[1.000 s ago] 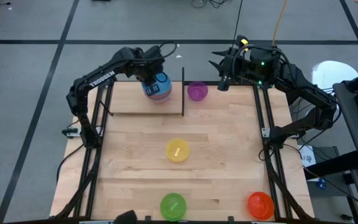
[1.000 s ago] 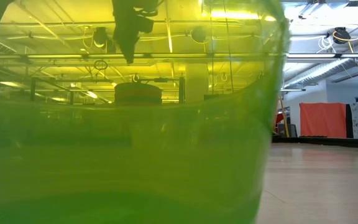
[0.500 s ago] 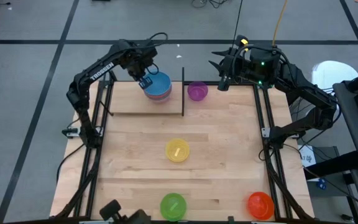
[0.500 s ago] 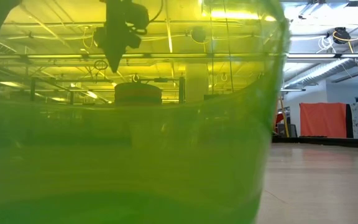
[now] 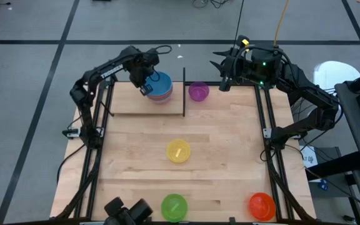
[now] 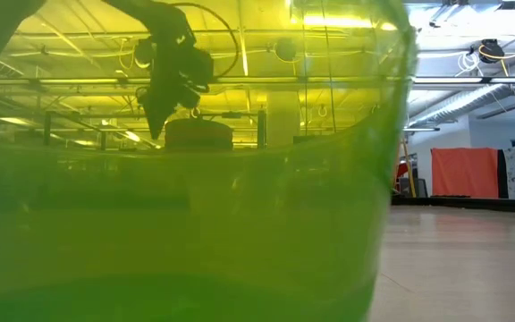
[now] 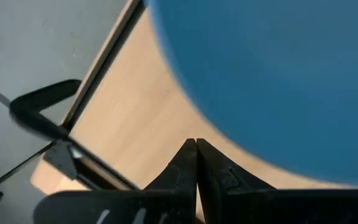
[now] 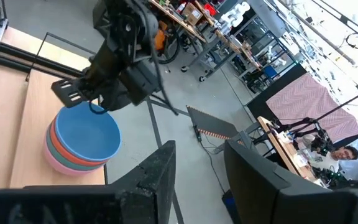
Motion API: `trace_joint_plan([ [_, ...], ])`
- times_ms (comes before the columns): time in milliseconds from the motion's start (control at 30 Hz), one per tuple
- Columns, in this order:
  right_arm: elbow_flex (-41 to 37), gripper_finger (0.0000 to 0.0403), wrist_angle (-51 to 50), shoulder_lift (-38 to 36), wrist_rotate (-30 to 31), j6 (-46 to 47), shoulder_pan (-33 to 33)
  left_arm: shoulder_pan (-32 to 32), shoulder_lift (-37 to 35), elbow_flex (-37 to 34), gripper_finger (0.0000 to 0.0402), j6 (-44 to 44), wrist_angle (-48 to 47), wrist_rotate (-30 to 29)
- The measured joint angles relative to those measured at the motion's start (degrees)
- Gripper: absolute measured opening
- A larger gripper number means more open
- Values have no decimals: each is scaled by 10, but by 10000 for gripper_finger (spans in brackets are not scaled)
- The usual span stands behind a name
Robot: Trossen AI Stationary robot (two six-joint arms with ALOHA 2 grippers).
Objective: Place and stack bowls onto a shelf
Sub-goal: Stack the big blue bowl into the orange bowl on the shelf
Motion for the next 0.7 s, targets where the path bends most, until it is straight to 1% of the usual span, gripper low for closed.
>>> trace_joint_plan([
  [133,0,132,0,0,0,0,0,1,0,-19,1,24,45,15],
  [300,0,132,0,0,0,0,0,-4,0,-21,1,46,103,31],
  [433,0,132,0,0,0,0,0,-12,-1,-21,1,72,105,60],
  [633,0,132,0,0,0,0,0,-26,-1,-21,1,88,101,59],
  [700,0,132,0,0,1,0,0,-28,-3,-16,1,83,73,54],
])
